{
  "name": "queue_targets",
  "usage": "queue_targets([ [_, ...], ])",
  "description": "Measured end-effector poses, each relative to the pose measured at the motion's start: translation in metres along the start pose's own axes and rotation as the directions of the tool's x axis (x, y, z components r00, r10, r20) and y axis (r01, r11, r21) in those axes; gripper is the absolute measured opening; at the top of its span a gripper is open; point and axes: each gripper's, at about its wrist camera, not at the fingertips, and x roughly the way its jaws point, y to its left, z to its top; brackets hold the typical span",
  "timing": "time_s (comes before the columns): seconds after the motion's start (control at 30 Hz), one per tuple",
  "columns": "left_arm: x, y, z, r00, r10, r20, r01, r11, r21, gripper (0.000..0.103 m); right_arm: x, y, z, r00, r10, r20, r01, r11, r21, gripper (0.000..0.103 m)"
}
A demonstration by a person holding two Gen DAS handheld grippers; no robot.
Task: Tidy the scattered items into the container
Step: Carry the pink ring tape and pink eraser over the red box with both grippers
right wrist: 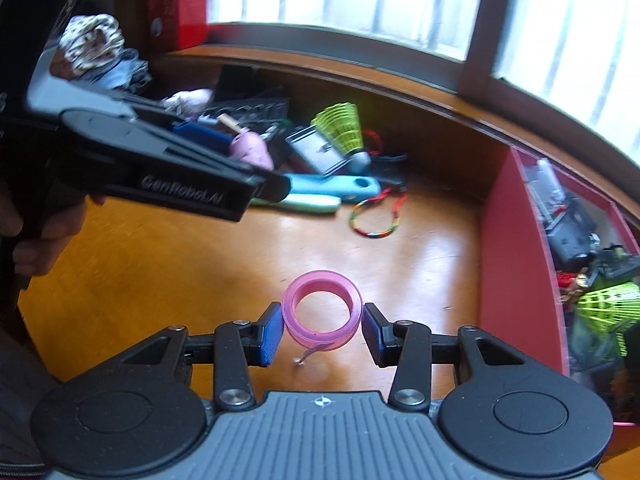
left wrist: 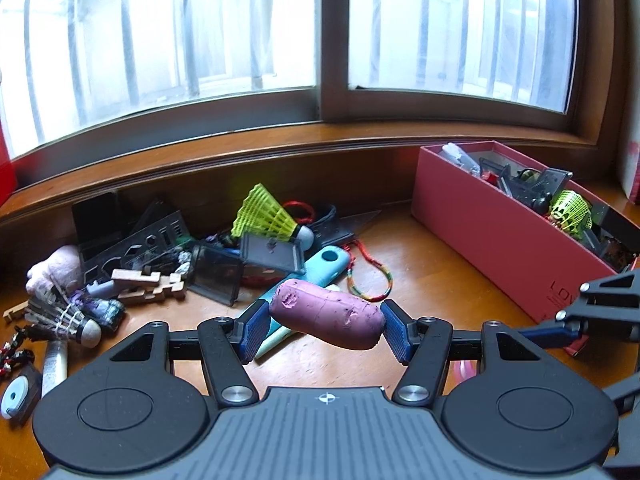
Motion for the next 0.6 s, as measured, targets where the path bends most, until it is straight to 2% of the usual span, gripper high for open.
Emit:
queue_targets([
  [0.6,0.013,-0.049,0.034,0.997,-0.064,0.045,0.061,0.996,0.065,0.060,-0.033,-0.058,-0.001,0.991,-0.107,0.086,0.100,0.991,0.084,0.045],
])
